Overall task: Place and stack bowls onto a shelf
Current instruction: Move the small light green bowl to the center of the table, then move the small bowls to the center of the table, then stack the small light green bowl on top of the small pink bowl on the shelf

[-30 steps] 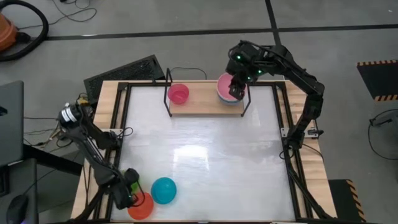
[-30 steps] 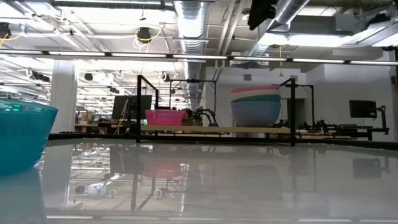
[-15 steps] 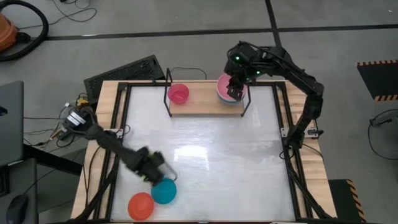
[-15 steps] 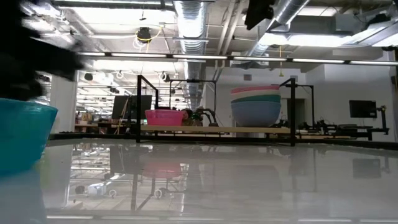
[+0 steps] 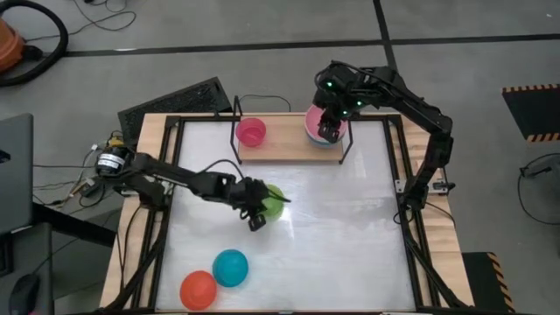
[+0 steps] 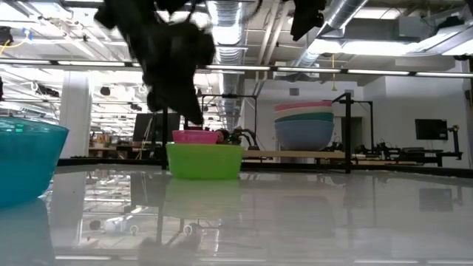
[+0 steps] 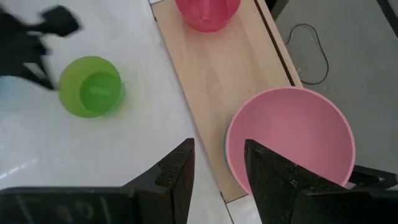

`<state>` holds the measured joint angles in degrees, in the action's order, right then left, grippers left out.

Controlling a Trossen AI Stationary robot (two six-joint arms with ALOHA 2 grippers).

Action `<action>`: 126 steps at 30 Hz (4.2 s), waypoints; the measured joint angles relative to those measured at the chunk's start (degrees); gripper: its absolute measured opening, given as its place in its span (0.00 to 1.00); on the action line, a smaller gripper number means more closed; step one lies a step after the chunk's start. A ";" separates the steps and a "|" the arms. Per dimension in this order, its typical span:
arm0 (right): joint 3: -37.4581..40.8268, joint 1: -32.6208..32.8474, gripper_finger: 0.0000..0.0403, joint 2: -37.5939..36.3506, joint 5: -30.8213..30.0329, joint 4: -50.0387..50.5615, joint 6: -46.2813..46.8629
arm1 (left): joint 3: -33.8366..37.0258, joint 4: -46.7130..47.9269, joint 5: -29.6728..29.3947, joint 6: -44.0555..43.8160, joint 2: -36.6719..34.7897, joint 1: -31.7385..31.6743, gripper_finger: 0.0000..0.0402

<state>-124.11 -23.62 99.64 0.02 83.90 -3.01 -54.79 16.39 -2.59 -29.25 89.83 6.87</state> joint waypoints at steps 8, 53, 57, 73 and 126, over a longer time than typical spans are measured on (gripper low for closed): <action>0.00 -0.10 0.41 0.06 0.01 0.04 -0.64 | -11.86 36.51 4.73 -14.43 -8.58 16.34 0.00; -0.07 0.38 0.41 0.04 0.07 0.78 -1.36 | -7.01 23.30 0.59 4.45 11.42 22.07 0.00; -0.07 0.53 0.41 0.04 0.07 0.98 0.16 | -7.01 22.75 0.17 16.85 11.42 16.80 0.00; -0.07 0.73 0.41 0.04 0.14 0.77 4.94 | -10.18 8.14 0.89 27.70 9.95 3.30 0.00; 55.85 19.11 0.56 8.52 -8.09 -60.31 36.49 | -16.04 59.70 -35.51 -18.95 -31.77 25.40 0.27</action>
<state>-68.27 -4.51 108.16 -8.07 23.59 33.48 -70.83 76.09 -38.10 -48.20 58.06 32.27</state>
